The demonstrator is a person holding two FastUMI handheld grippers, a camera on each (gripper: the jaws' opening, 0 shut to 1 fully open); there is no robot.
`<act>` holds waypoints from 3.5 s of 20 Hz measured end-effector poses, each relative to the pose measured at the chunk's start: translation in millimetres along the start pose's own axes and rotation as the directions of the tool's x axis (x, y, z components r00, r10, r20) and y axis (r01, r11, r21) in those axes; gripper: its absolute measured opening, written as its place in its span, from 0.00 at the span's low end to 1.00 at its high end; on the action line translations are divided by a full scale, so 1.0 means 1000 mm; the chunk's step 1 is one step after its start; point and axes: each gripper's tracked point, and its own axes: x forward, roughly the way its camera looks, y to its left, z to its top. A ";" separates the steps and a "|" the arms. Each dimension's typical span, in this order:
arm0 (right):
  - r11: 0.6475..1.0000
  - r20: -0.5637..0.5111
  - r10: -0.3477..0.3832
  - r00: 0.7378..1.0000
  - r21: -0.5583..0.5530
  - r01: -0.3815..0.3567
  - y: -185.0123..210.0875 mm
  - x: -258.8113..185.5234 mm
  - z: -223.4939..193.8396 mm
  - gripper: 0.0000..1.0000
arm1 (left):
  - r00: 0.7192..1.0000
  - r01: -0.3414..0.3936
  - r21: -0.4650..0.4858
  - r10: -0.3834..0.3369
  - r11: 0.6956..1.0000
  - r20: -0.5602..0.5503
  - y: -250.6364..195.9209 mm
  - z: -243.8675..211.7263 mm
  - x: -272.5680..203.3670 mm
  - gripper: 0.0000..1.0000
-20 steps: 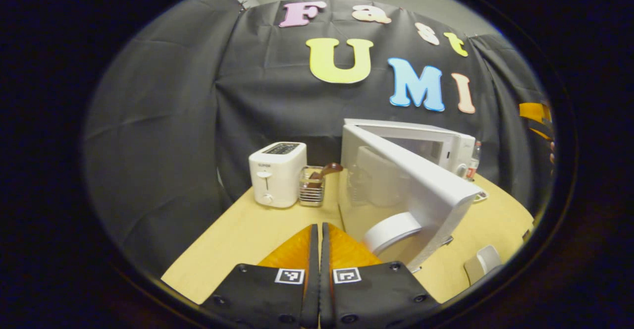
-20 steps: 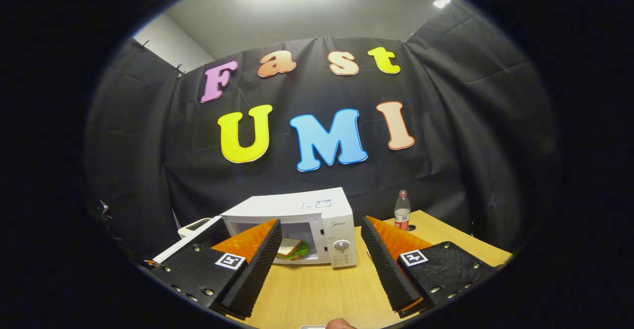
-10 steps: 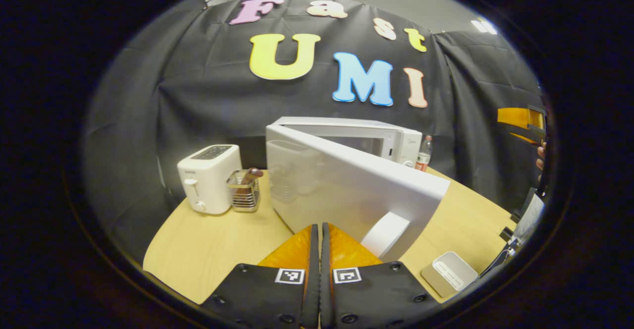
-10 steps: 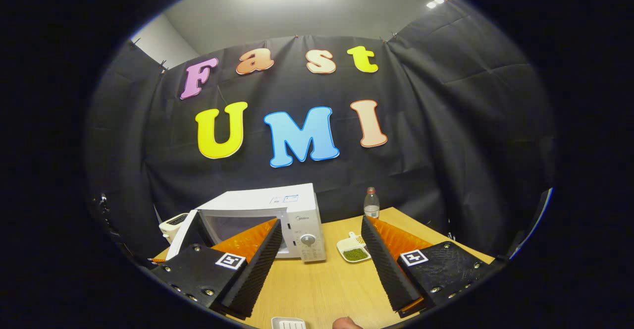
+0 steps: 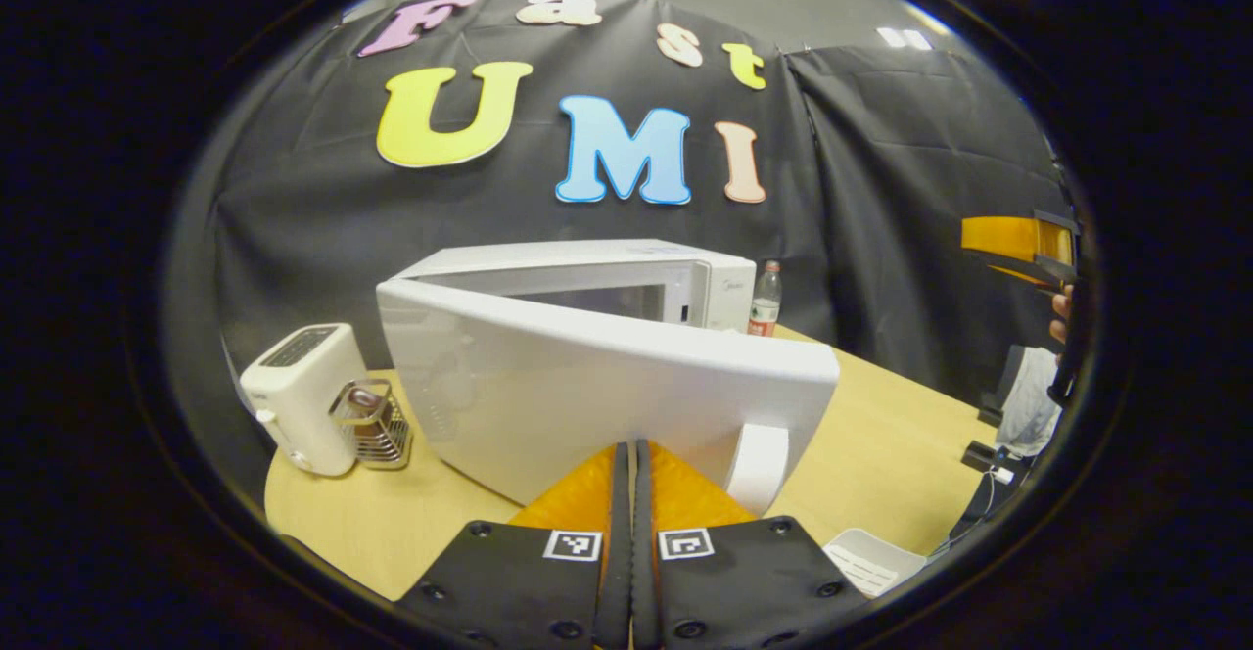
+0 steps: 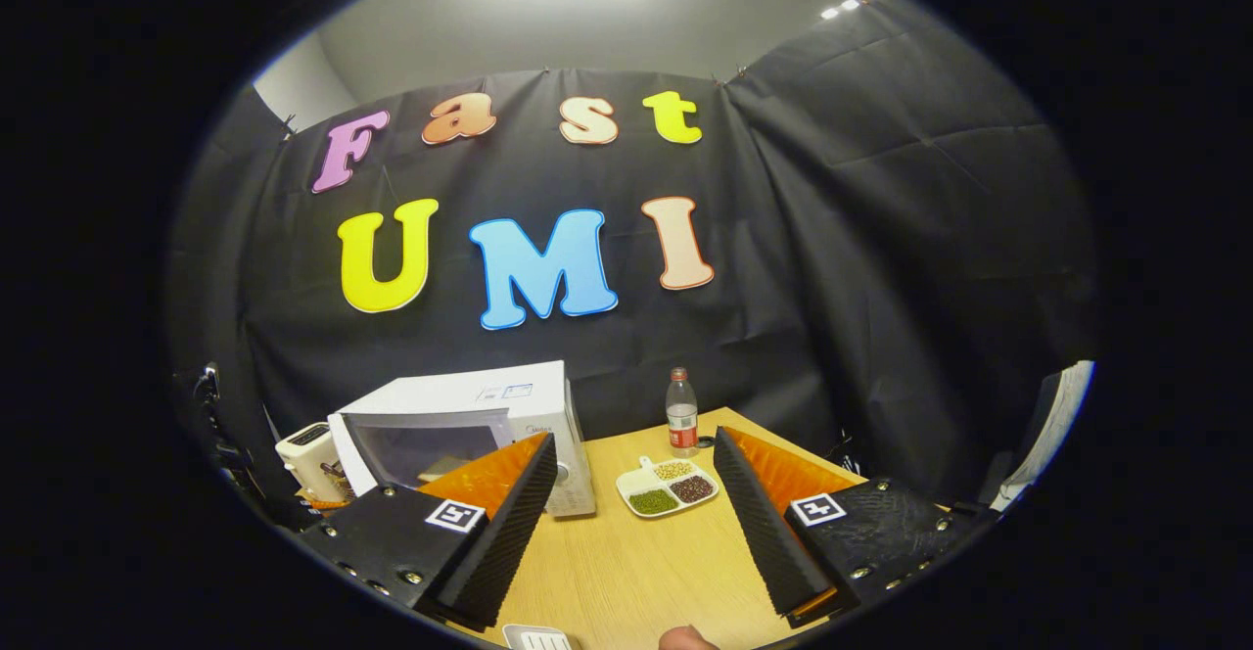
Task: Open the microwave oven with the left hand, put the food in, and close the microwave oven.
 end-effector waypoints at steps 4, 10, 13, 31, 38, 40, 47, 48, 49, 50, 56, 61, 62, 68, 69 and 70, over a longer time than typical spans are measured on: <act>1.000 0.000 -0.024 1.000 -0.013 0.024 -0.005 0.004 -0.001 0.97 | 1.000 0.004 -0.014 -0.003 1.000 0.016 -0.003 0.011 0.037 0.07; 0.998 -0.022 -0.055 0.998 -0.031 0.054 -0.014 0.004 -0.006 0.97 | 0.999 0.018 -0.010 -0.017 1.000 0.029 -0.009 0.025 0.084 0.07; 0.996 -0.038 -0.073 0.997 -0.053 0.071 -0.021 0.004 -0.010 0.98 | 0.999 0.007 -0.003 -0.007 1.000 0.036 -0.004 0.031 0.107 0.07; 0.992 -0.084 -0.014 0.996 -0.128 0.003 0.001 0.004 -0.004 0.98 | 0.986 -0.147 -0.134 0.156 0.980 0.057 0.013 0.047 0.181 0.07; 0.979 -0.073 0.162 0.984 -0.115 -0.170 0.018 -0.008 0.006 0.98 | 0.959 -0.212 -0.126 0.231 0.969 0.165 -0.006 0.099 0.081 0.07; 0.972 -0.065 0.209 0.976 -0.090 -0.215 0.018 -0.013 0.012 0.98 | 0.942 -0.242 -0.114 0.261 0.964 0.209 -0.014 0.117 0.042 0.07; 0.944 -0.023 0.313 0.949 -0.105 -0.314 -0.014 -0.041 0.030 0.98 | 0.891 -0.358 -0.117 0.376 0.926 0.255 -0.049 0.133 -0.081 0.10; 0.939 -0.017 0.326 0.945 -0.108 -0.326 -0.015 -0.046 0.032 0.98 | 0.885 -0.368 -0.119 0.387 0.922 0.259 -0.053 0.132 -0.096 0.07; 0.936 -0.011 0.334 0.942 -0.114 -0.333 -0.017 -0.051 0.033 0.98 | 0.879 -0.383 -0.119 0.401 0.916 0.257 -0.055 0.132 -0.110 0.07; 0.934 -0.005 0.340 0.940 -0.117 -0.339 -0.020 -0.055 0.035 0.98 | 0.873 -0.397 -0.117 0.414 0.910 0.257 -0.056 0.130 -0.124 0.07; 0.932 0.031 0.353 0.935 -0.095 -0.349 -0.006 -0.074 0.046 0.98 | 0.853 -0.447 -0.119 0.462 0.887 0.243 -0.057 0.113 -0.194 0.07; 0.939 0.059 0.333 0.941 -0.106 -0.326 0.008 -0.093 0.051 0.98 | 0.836 -0.462 -0.118 0.476 0.879 0.272 -0.051 0.102 -0.241 0.46; 0.940 0.061 0.332 0.941 -0.107 -0.325 0.011 -0.097 0.051 0.98 | 0.834 -0.465 -0.122 0.480 0.877 0.274 -0.047 0.101 -0.246 0.58; 0.943 0.056 0.320 0.946 -0.108 -0.313 0.023 -0.118 0.042 0.98 | 0.808 -0.487 -0.128 0.501 0.864 0.312 -0.033 0.106 -0.277 0.96; 0.944 0.054 0.317 0.947 -0.109 -0.310 0.024 -0.120 0.039 0.98 | 0.796 -0.500 -0.123 0.511 0.857 0.325 -0.030 0.109 -0.283 0.97; 0.945 0.052 0.315 0.947 -0.111 -0.308 0.025 -0.122 0.038 0.98 | 0.790 -0.505 -0.118 0.513 0.855 0.336 -0.027 0.111 -0.286 0.97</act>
